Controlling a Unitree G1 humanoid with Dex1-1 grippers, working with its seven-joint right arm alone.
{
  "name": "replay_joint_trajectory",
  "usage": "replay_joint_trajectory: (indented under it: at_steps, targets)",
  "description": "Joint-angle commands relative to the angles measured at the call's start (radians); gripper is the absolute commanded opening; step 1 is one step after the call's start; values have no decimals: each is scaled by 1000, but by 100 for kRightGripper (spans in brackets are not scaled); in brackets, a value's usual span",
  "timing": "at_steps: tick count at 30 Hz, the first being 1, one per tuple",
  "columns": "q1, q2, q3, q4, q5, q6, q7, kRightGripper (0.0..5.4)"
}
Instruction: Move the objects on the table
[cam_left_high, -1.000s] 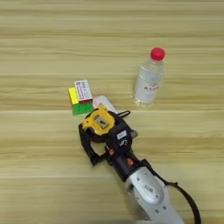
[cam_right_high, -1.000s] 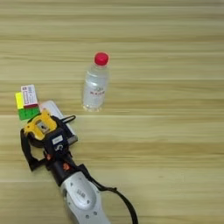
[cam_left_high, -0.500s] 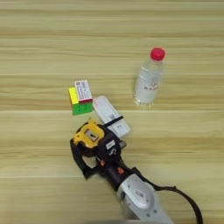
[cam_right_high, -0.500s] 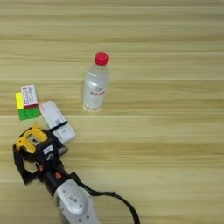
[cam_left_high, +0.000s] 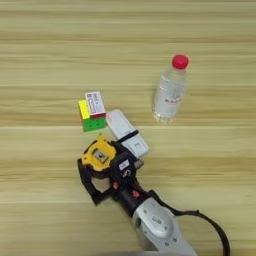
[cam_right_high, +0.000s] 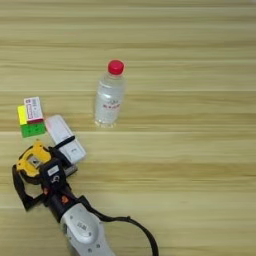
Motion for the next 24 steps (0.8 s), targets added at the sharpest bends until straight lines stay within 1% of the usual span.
replay_joint_trajectory:
  at_steps: [1, 4, 7, 13, 15, 18, 21, 24]
  targets:
    - [-35, 47, 2, -24, -5, -26, -17, 537]
    - [-37, 46, 3, -23, -5, -30, -21, 537]
    - [-35, 40, 10, -39, -21, -44, -28, 537]
    - [-26, 27, -4, -140, -39, -48, -45, 537]
    - [-22, 18, -17, -204, -46, -44, -55, 537]
    - [-21, 10, -35, -264, -51, -32, -62, 537]
    - [-16, 3, -59, -312, -44, -19, -70, 537]
    - [-7, 0, -96, -346, -47, -25, -91, 537]
